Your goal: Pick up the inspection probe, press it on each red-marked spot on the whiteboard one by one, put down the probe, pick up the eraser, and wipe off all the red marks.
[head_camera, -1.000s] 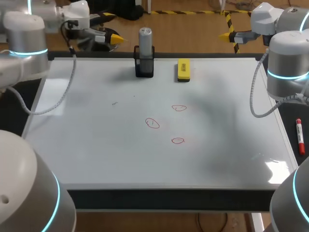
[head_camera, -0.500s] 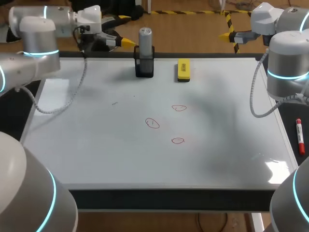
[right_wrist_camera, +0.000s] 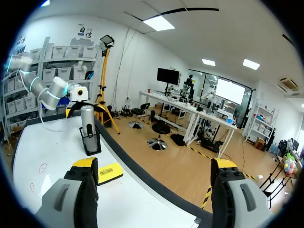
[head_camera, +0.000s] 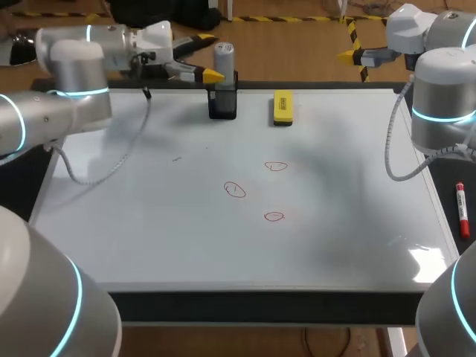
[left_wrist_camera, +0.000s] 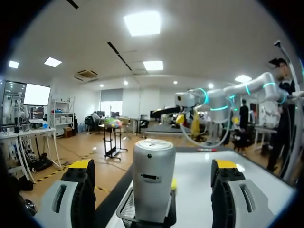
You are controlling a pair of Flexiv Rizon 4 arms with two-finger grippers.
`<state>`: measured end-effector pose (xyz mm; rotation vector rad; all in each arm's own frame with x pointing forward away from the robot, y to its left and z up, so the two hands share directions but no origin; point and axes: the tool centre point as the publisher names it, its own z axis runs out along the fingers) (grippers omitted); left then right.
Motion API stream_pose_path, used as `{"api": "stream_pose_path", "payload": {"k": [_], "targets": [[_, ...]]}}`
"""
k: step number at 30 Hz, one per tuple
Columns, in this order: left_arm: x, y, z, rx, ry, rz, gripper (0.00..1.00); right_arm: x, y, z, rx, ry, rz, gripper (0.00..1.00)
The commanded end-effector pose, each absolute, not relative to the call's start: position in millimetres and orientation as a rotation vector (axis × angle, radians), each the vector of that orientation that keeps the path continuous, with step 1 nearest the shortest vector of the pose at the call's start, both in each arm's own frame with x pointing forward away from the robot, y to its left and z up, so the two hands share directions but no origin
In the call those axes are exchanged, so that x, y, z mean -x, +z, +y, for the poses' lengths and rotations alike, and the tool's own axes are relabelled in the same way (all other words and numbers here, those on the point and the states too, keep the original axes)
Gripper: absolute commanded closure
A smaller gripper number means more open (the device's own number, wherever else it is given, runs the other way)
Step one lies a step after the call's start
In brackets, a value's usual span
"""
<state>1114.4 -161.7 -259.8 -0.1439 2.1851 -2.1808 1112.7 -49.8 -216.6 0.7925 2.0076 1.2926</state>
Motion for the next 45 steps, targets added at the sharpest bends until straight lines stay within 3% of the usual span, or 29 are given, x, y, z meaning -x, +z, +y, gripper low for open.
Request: {"api": "stream_pose_path", "payload": {"k": [1,37,44,45], "targets": [[-1117,-273,-171,0.142,-2.21,2.159,0.0,-1113,-216,-50,-0.793,1.291,2.011,0.0],[-1122,-289,-188,0.167,-2.263,2.136,0.0,-1113,-216,-50,-0.793,1.291,2.011,0.0],[-1124,-289,-191,0.165,-2.265,2.131,0.27,-1113,-216,-50,-0.793,1.291,2.011,0.0],[-1124,-289,-192,0.164,-2.266,2.129,0.27,-1113,-216,-50,-0.793,1.291,2.011,0.0]]}}
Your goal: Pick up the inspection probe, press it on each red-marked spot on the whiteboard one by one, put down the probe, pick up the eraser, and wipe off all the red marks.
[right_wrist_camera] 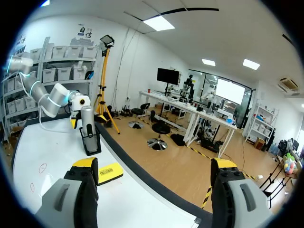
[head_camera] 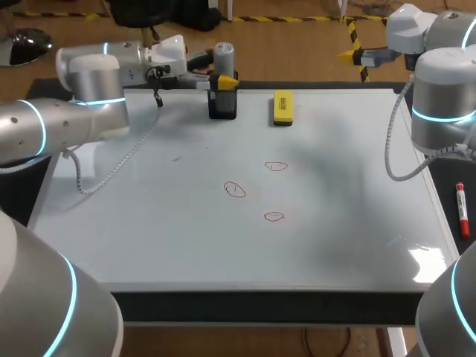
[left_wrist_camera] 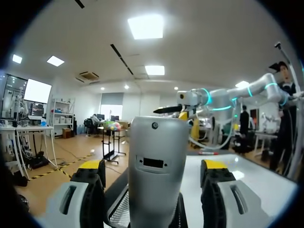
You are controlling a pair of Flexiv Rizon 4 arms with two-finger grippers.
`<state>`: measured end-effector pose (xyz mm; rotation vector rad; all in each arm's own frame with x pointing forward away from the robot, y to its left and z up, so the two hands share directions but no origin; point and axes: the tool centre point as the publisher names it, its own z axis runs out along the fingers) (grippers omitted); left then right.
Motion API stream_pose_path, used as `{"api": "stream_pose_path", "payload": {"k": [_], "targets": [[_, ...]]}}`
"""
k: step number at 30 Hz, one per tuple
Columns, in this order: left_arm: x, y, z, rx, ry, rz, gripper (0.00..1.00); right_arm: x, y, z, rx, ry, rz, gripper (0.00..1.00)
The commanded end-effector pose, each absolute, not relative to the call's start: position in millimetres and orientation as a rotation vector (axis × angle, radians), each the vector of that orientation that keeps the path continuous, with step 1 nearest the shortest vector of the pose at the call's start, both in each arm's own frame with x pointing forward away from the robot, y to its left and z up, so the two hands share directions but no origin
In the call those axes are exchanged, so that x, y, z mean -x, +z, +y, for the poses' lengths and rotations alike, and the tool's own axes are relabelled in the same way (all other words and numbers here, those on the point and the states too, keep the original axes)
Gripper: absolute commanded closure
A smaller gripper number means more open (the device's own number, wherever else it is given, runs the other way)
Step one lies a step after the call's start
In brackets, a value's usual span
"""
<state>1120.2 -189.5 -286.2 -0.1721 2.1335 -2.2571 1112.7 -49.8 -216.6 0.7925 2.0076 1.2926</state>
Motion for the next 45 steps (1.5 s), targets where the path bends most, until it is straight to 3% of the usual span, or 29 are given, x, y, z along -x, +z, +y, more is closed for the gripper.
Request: {"api": "stream_pose_path", "payload": {"k": [1,3,5,7,9,10,11,32,45], "targets": [[-1124,-289,-192,0.166,-2.265,2.129,0.31,-1113,-216,-50,-0.793,1.291,2.011,0.0],[-1124,-289,-193,0.164,-2.265,2.129,0.52,-1113,-216,-50,-0.793,1.291,2.011,0.0],[-1124,-289,-193,0.166,-2.266,2.129,0.55,-1113,-216,-50,-0.793,1.291,2.011,0.0],[-1124,-290,-193,0.169,-2.267,2.129,0.68,-1113,-216,-50,-0.793,1.291,2.011,0.0],[-1124,-291,-193,0.171,-2.267,2.131,0.73,-1113,-216,-50,-0.793,1.291,2.011,0.0],[-1124,-291,-192,0.174,-2.266,2.132,0.89,-1113,-216,-50,-0.793,1.291,2.011,0.0],[-1124,-291,-192,0.176,-2.265,2.131,1.0,-1113,-216,-50,-0.793,1.291,2.011,0.0],[-1122,-285,-194,0.132,-2.228,2.155,1.0,-1113,-216,-50,-0.793,1.291,2.011,0.0],[-1121,-251,-194,0.069,-2.265,2.054,1.0,-1113,-216,-50,-0.793,1.291,2.011,0.0]]}}
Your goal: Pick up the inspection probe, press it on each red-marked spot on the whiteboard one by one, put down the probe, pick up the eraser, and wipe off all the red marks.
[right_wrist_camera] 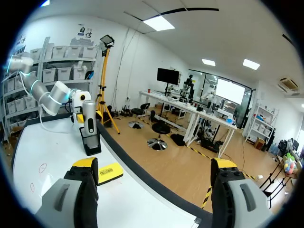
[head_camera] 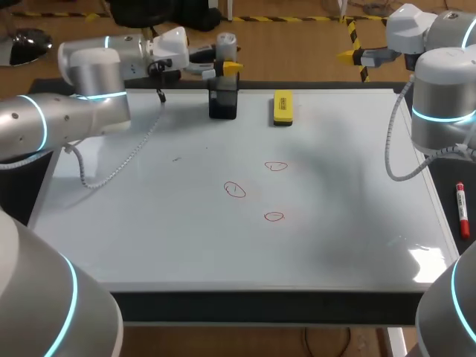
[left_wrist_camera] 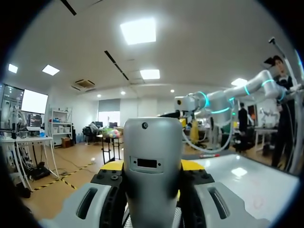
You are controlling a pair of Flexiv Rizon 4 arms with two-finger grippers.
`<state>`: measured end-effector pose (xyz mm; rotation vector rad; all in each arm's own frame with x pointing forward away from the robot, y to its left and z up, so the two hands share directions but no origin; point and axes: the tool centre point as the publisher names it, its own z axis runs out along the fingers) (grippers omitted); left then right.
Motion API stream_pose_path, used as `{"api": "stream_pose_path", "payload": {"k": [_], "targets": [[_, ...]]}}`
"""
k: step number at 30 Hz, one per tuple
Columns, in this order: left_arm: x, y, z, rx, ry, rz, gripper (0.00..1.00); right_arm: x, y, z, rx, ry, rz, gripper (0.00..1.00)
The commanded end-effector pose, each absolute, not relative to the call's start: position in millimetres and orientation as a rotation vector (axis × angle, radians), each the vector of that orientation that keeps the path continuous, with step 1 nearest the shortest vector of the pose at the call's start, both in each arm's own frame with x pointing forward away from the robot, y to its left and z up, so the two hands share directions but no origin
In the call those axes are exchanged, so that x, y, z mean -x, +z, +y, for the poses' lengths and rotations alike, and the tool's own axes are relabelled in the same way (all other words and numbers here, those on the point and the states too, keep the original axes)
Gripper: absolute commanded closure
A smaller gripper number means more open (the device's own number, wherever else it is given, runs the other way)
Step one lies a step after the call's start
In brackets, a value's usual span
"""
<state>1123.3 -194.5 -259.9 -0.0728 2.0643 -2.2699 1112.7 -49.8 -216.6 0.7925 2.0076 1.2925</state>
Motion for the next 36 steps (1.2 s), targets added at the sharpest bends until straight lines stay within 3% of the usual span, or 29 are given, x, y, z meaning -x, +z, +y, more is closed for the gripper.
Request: {"api": "stream_pose_path", "payload": {"k": [1,36], "targets": [[-1121,-247,-195,0.063,-2.259,2.054,1.0,-1113,-216,-50,-0.793,1.291,2.011,0.0],[-1092,-145,-175,0.071,-2.201,1.928,1.0,-1113,-216,-50,-0.793,1.291,2.011,0.0]]}}
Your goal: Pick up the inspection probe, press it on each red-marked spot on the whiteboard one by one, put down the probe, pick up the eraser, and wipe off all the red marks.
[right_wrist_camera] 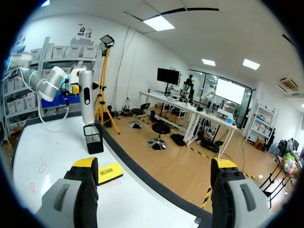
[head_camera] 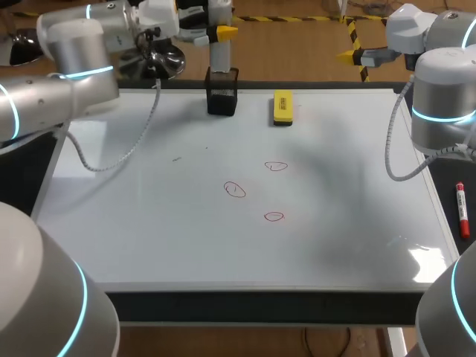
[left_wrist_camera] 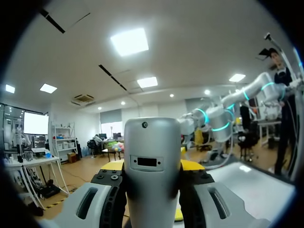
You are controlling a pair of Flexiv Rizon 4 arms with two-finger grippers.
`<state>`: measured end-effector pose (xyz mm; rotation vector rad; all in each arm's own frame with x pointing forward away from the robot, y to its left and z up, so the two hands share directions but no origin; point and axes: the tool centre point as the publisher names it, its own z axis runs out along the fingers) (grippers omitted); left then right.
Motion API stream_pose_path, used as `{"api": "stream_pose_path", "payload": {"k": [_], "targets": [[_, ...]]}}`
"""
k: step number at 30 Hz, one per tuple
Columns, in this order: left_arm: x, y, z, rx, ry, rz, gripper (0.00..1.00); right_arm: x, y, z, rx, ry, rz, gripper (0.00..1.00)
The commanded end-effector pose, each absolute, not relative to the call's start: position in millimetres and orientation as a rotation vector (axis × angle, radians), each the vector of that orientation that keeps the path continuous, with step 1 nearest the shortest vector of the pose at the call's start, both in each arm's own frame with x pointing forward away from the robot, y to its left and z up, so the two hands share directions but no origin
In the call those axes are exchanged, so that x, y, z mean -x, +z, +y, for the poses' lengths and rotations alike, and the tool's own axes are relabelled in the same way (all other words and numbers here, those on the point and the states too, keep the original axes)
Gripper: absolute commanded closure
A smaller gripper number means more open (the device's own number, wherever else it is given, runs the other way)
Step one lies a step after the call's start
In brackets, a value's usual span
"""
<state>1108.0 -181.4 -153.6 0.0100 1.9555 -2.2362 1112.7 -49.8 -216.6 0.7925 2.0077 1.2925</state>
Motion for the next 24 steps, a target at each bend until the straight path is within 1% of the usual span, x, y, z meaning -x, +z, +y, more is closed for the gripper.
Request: {"api": "stream_pose_path", "payload": {"k": [1,13,24], "targets": [[-1089,-143,-173,0.081,-2.185,1.935,1.0,-1113,-216,-50,-0.793,1.291,2.011,0.0],[-1052,-149,-154,0.226,-2.197,1.955,1.0,-1113,-216,-50,-0.793,1.291,2.011,0.0],[-1020,-175,-133,0.333,-2.179,1.964,1.0,-1113,-216,-50,-0.793,1.291,2.011,0.0]]}}
